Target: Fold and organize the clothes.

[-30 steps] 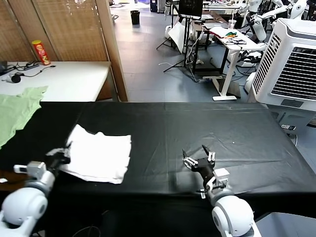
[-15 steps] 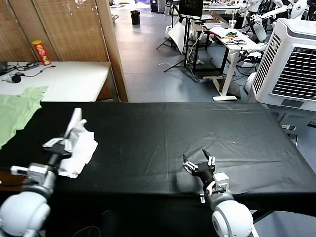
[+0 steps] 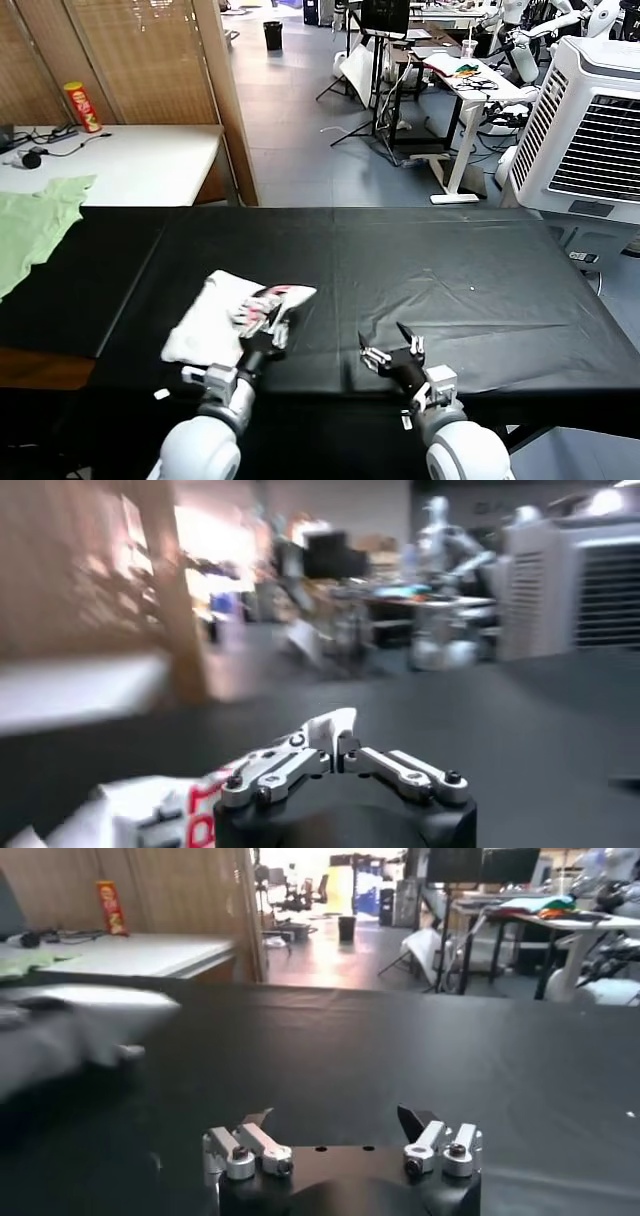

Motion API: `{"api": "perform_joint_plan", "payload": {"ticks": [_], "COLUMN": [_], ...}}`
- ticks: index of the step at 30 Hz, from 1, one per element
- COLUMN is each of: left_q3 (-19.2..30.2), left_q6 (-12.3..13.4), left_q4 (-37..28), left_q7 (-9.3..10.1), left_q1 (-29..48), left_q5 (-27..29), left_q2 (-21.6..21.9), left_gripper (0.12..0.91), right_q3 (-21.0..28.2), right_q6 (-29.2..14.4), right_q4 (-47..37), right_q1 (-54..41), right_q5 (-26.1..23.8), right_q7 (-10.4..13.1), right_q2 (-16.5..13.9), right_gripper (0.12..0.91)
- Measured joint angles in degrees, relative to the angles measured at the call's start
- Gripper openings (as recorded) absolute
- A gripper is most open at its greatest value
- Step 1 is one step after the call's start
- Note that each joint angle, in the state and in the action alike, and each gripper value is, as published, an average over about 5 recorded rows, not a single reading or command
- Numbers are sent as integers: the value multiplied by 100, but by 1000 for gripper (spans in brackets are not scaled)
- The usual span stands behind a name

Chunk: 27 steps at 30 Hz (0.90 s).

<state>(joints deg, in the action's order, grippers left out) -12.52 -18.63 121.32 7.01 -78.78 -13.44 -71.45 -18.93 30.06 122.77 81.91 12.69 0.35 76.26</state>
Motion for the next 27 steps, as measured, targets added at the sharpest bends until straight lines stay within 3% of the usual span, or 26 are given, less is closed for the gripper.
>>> {"api": "perform_joint_plan", "payload": {"ticks": [7,10,21,24,27], "left_q3": [-46,-190,-777,-893,-983], "left_q6": [346,465,659,729,771], "left_q4": [9,49,185,205,235], "left_q7": [-374,-437,-404,-388,-355], "left_q1": [85,104,-206,-331,-425], "left_q5": [-287,-527,-569,-535,-522], "left_q2": [155,306,642,641,632], "left_gripper": [711,784,798,798,798], "right_q3": [168,293,711,745,744], "right_q6": [235,329,603,598,577], "right_q4": [-160,-307,-1014,-1165,-1290], "right_q1": [-230,-409,-1127,-1240,-1333], "right_q5": [529,791,1872,2097,2241], "right_q7": [-38,59,886,1002,1038], "right_q2": [-56,-8,373,477,547], "right_gripper": [798,798,782,722,598]}}
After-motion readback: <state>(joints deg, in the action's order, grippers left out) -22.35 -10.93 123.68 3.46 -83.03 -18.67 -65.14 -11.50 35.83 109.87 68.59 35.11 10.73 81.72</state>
